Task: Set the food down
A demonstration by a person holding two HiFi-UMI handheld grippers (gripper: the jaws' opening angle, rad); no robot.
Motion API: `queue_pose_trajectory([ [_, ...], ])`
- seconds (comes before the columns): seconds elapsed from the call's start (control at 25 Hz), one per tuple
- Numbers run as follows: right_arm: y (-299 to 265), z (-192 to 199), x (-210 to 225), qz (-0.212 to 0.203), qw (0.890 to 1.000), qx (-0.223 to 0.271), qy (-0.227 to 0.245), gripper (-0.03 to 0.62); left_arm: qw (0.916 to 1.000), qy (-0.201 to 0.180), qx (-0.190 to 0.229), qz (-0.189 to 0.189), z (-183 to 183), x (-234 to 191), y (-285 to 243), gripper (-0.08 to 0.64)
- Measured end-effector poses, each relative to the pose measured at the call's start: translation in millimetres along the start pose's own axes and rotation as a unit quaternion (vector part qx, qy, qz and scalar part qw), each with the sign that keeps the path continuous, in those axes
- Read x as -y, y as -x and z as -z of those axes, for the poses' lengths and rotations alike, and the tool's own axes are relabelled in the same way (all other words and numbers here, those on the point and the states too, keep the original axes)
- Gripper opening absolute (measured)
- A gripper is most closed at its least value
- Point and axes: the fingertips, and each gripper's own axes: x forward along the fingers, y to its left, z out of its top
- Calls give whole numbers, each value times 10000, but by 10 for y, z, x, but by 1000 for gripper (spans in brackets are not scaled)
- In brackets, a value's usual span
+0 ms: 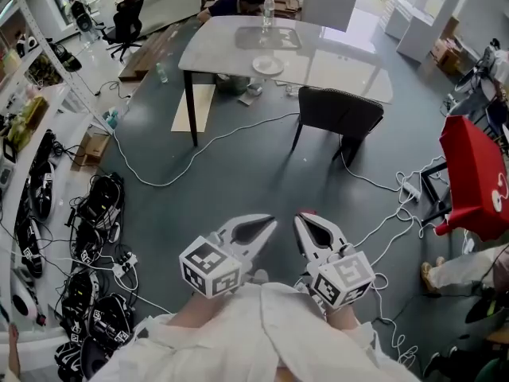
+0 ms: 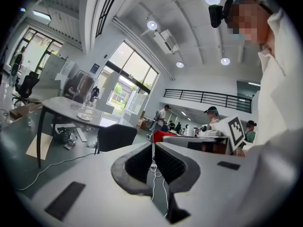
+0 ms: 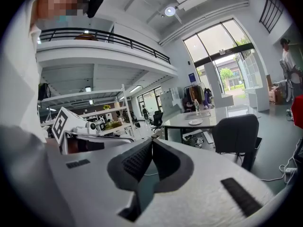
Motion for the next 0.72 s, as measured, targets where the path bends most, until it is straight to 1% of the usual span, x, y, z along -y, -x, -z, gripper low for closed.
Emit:
queue_pose_trajectory([
  [0.16,0,16,73,-178,9998,5,-14,3,9998,126,130,-15,24,37,-147,29],
  [0.24,-8,65,110,-234,9997,-51,-2,3,9996,239,131,-29,77,30,-183,29],
  [0.44,-18,223,260,-141,9993,-275,-197,3,9985,551,58,12,176,-1,-267,29],
  [0.6,-136,312,342,-138,9984,-506,-191,3,9982,602,-12,-21,205,-122,-364,29],
  [0.72,-290,300,449,-136,9983,-529,-213,3,9983,584,-53,-5,186,-253,-466,29],
])
